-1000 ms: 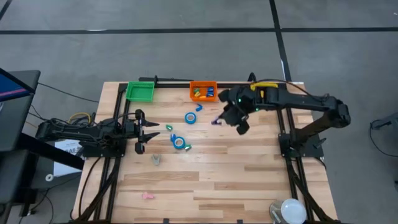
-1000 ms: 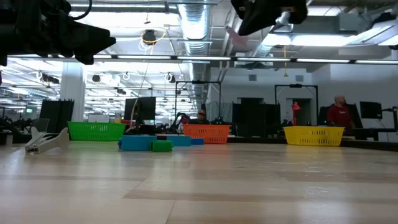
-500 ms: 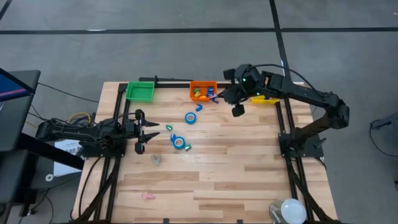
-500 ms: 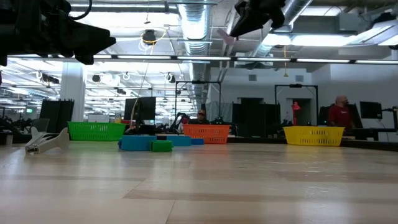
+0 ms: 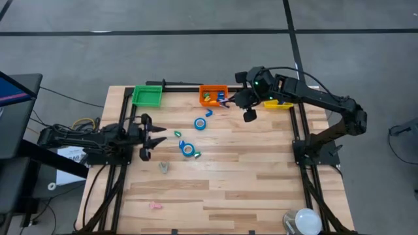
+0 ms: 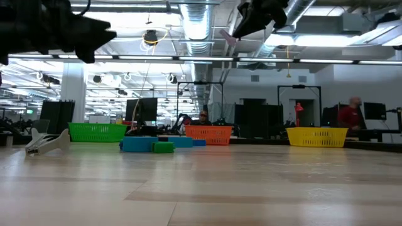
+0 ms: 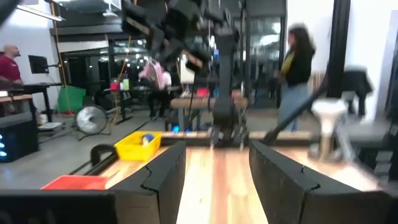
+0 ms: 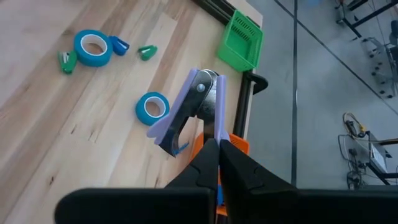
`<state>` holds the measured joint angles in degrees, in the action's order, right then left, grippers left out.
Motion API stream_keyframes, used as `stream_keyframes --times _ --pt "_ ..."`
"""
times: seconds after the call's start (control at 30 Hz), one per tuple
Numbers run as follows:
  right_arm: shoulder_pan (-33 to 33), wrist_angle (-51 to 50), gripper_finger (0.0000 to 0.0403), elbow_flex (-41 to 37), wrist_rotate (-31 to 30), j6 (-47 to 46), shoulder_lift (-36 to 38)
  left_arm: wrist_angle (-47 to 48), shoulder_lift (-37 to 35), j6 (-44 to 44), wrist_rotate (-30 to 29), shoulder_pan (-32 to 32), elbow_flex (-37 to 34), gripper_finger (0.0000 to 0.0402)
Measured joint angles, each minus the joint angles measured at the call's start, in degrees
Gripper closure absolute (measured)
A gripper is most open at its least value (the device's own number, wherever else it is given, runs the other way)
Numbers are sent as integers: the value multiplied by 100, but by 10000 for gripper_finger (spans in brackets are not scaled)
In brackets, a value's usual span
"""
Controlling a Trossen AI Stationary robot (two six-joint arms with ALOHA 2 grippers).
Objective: Pick and place Stapler, Stapler remover, tape
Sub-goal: Put the purple staple remover into the green bin
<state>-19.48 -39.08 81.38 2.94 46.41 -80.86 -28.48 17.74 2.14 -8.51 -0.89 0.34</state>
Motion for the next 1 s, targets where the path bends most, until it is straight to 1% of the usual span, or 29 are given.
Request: stream_keyframes --times 0.1,0.27,0.4,0.53,0.63,0.8,0.9,1.0 --pt "-1 111 403 0 -2 -143 0 -493 -2 -495 -4 1 0 234" --pt "-5 245 403 0 0 -584 0 -1214 -2 -1060 -10 0 0 234" --pt "-31 233 403 0 -26 -749 0 -1572 0 -1253 -8 -1 0 234" --pt "-31 231 403 0 -430 -750 0 -1738 -1 -1635 -4 -1 0 234" --pt "-54 231 403 0 -837 -771 0 -1759 0 -1660 -55 0 0 234" --pt "-58 229 403 0 -1618 -808 0 -1792 0 -1660 -310 -2 0 234" --pt "-62 229 403 0 -1784 -806 0 -1781 9 -1660 -393 -2 19 234" --pt "-62 229 403 0 -1798 -798 0 -1795 150 -1657 -393 -1 202 234"
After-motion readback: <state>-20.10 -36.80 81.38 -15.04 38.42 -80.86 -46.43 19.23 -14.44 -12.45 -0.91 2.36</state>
